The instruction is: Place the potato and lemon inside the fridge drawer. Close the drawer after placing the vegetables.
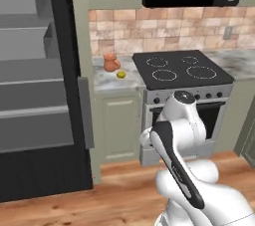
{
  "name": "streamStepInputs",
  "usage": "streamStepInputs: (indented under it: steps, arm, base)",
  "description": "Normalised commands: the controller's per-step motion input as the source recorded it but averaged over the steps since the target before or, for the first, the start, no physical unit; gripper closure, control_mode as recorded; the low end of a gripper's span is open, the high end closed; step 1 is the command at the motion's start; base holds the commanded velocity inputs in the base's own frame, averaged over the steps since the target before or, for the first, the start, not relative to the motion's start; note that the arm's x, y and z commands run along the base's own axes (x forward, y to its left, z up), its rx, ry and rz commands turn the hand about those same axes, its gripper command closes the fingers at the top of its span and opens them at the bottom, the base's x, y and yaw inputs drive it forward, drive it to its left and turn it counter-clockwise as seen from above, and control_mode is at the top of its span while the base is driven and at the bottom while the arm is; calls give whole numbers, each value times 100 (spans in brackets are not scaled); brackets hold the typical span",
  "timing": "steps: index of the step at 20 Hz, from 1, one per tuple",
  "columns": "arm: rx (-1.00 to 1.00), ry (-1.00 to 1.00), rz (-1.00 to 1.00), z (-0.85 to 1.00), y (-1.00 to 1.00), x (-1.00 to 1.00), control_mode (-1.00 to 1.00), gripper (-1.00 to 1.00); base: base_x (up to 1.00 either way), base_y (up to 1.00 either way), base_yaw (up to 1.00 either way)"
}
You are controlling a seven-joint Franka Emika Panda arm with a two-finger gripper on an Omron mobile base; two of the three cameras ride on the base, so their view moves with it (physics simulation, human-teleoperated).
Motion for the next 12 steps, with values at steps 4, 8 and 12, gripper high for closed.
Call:
streamStepInputs:
  steps: [4, 8, 12]
  arm:
    - [0, 0, 0, 0, 0, 0, 100, 100]
    - [0, 0, 0, 0, 0, 0, 100, 100]
    - [0, 0, 0, 0, 0, 0, 100, 100]
  base:
    - [-68, 78, 11]
    - [-15, 100, 3]
    - [10, 100, 0]
